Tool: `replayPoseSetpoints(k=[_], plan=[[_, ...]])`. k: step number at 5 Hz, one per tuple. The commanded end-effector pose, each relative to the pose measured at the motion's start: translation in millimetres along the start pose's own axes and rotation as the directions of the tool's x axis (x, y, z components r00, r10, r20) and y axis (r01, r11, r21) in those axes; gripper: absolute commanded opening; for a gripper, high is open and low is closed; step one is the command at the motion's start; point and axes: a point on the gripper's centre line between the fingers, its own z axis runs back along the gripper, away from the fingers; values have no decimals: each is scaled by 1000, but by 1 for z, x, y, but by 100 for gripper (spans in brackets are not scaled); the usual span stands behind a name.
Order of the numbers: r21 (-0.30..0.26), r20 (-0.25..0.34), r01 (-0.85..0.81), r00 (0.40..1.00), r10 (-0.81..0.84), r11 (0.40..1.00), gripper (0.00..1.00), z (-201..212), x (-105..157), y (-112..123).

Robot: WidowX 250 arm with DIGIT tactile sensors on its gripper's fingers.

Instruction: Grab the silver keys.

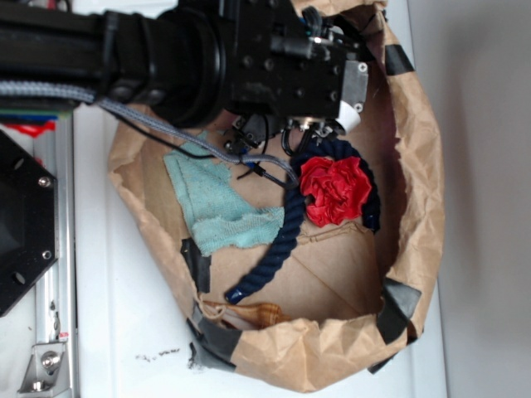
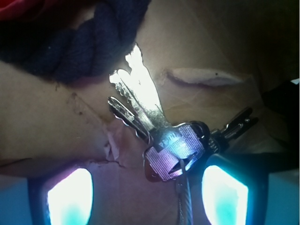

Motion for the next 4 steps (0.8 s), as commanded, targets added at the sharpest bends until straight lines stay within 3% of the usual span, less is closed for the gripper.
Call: replayPoseSetpoints(k=[1, 4], plan=[[36, 58, -44, 997, 42, 998, 0, 19, -1, 12], [39, 60, -47, 997, 45, 998, 0, 20, 0, 14]])
